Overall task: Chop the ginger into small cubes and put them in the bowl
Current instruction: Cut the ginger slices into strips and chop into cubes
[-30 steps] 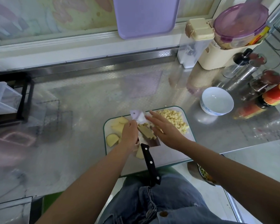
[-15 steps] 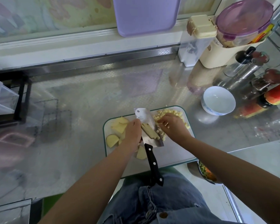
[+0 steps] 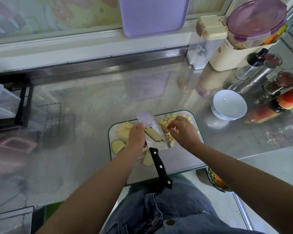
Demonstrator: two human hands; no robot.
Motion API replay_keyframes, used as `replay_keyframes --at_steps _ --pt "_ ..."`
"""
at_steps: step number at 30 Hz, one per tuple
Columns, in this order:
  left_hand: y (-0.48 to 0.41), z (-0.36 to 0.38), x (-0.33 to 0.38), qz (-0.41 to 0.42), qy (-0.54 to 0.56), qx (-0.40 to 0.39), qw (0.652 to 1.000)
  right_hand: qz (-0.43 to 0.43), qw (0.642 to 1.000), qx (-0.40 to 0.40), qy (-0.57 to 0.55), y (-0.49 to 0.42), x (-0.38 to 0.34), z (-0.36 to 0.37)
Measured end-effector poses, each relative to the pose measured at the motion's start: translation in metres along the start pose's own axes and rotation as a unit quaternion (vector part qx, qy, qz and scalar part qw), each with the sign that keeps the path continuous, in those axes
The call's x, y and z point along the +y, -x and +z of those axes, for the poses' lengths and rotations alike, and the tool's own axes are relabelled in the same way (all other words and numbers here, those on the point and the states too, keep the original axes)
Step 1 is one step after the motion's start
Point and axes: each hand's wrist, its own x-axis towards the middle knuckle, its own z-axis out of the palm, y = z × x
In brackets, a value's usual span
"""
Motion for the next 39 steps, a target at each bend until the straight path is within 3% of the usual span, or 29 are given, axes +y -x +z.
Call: replay_keyframes --at_steps 4,14,19,22,25,28,31,39 --pt "-0.003 -0.004 -0.003 0.005 0.001 0.005 1.000 0.022 0.999 0.030 0.010 -0.002 0.000 -0.004" --pt "-0.004 -0.012 -0.012 0.008 -0.003 0.045 0.999 0.053 0.994 0.018 0.089 -0.005 0.001 0.008" --pt "-0.006 -0.022 -0.017 0.028 -0.033 0.078 0.996 0.009 0.994 0.006 0.112 -0.008 -0.002 0.012" --pt "-0.005 -0.025 -0.018 0.028 -0.035 0.085 0.995 -0.047 0.998 -0.009 0.047 -0.008 -0.015 0.011" --pt "-0.002 -0.024 -0.018 0.028 -0.036 0.086 0.995 -0.090 0.992 -0.082 -0.032 -0.004 -0.037 0.014" --pt "-0.001 -0.022 -0.017 0.025 -0.029 0.087 0.996 -0.085 0.987 -0.130 -0.029 -0.002 -0.051 0.026" --pt "0.002 -0.024 -0.018 0.033 -0.029 0.093 0.995 -0.063 0.989 -0.130 -0.029 -0.008 -0.058 0.034" --pt "0.005 -0.034 -0.018 0.077 -0.134 0.126 0.980 -0.072 0.984 -0.157 -0.028 -0.029 -0.048 0.044"
